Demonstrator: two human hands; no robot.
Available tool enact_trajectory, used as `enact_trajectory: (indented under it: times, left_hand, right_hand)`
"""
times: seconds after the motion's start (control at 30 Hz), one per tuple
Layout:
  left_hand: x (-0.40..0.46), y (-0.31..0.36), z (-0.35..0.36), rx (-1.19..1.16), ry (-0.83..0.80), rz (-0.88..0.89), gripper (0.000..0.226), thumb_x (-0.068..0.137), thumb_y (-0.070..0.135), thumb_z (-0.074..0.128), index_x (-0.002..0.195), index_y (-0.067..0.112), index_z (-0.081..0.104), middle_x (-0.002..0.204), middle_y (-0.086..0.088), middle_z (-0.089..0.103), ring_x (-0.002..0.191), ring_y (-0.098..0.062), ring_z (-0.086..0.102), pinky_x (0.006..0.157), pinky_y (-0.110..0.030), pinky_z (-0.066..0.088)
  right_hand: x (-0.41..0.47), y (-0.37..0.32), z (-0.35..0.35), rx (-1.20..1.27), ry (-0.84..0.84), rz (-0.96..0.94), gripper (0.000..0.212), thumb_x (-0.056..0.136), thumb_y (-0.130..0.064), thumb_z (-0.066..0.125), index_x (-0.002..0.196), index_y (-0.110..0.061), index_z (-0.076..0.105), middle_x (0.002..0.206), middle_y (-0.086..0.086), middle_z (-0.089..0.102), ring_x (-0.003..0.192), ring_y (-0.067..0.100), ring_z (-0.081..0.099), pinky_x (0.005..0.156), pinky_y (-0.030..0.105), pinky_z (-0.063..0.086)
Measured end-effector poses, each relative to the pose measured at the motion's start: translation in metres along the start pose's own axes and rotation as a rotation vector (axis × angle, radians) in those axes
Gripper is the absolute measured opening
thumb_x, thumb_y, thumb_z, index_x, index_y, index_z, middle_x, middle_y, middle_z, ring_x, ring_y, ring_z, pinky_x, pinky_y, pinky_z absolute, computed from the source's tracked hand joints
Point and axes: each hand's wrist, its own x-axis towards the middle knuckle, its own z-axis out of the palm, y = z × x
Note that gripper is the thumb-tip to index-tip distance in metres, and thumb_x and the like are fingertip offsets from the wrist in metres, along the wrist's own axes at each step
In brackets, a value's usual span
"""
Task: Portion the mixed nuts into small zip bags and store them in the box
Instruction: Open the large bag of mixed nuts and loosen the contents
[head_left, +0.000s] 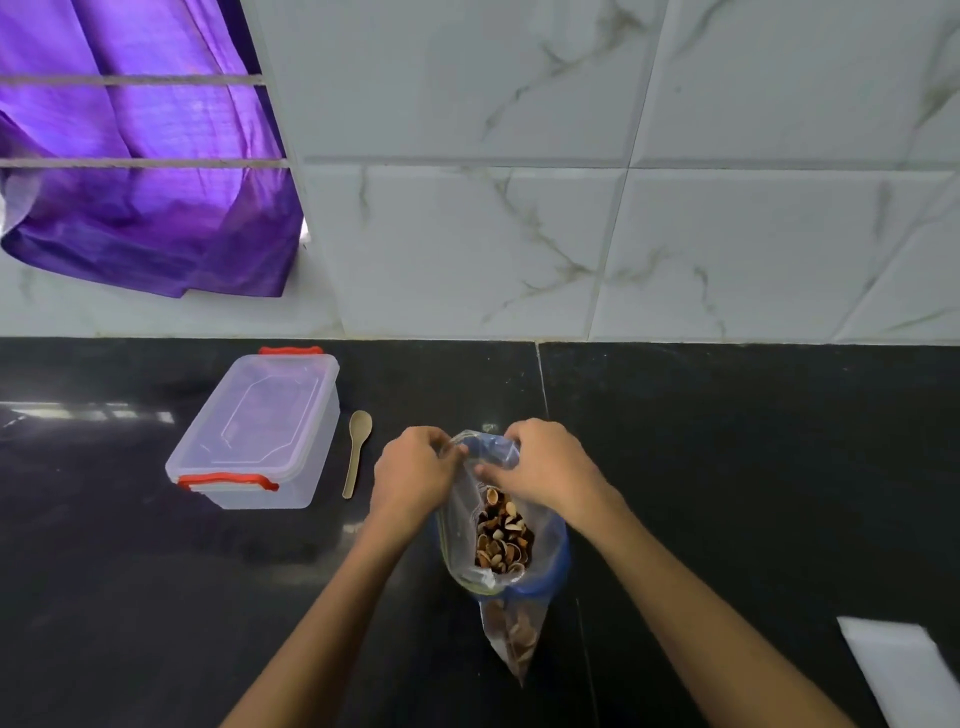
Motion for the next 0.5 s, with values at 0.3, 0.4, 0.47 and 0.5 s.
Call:
enact_trajectory:
  times: [0.3, 0.4, 0.47, 0.5]
  left_hand:
    - [0.000, 0.018, -0.012, -0.251, -0.384, -0.092, 0.033, 0.103, 0.023, 0.035, 0.080, 0.014, 0.056, 0.075, -0.003, 0.051, 0.069, -0.013, 0.047, 0.063, -0.027, 0.036]
    - [0.002, 0.024, -0.009, -0.119, -0.332, 0.084, 0.027, 0.103, 0.022, 0.034, 0.110, 0.010, 0.057, 0.098, -0.002, 0.053, 0.089, -0.015, 0.053, 0.072, -0.025, 0.039]
    - [0.003, 0.025, -0.008, -0.020, -0.295, 0.193, 0.033, 0.102, 0.030, 0.037, 0.110, 0.007, 0.059, 0.095, 0.000, 0.056, 0.091, -0.018, 0.055, 0.076, -0.027, 0.039]
    - [0.004, 0.024, -0.006, 0.032, -0.271, 0.224, 0.035, 0.102, 0.032, 0.038, 0.100, 0.006, 0.062, 0.084, 0.000, 0.056, 0.083, -0.019, 0.054, 0.072, -0.029, 0.039]
  right_hand:
    - [0.003, 0.022, -0.036, 0.169, -0.160, -0.037, 0.028, 0.096, -0.036, 0.048, 0.075, -0.021, 0.061, 0.071, 0.001, 0.053, 0.063, 0.012, 0.049, 0.061, 0.027, 0.037]
    - [0.007, 0.027, -0.030, 0.196, -0.118, -0.052, 0.016, 0.093, -0.028, 0.056, 0.092, -0.016, 0.067, 0.088, 0.005, 0.067, 0.080, 0.015, 0.061, 0.075, 0.032, 0.049]
    - [0.008, 0.028, -0.027, 0.229, -0.121, -0.067, 0.019, 0.093, -0.028, 0.056, 0.089, -0.015, 0.069, 0.087, 0.009, 0.068, 0.081, 0.017, 0.062, 0.079, 0.036, 0.049]
    - [0.009, 0.029, -0.027, 0.240, -0.142, -0.073, 0.024, 0.095, -0.029, 0.053, 0.083, -0.013, 0.067, 0.078, 0.010, 0.064, 0.073, 0.016, 0.058, 0.073, 0.034, 0.048]
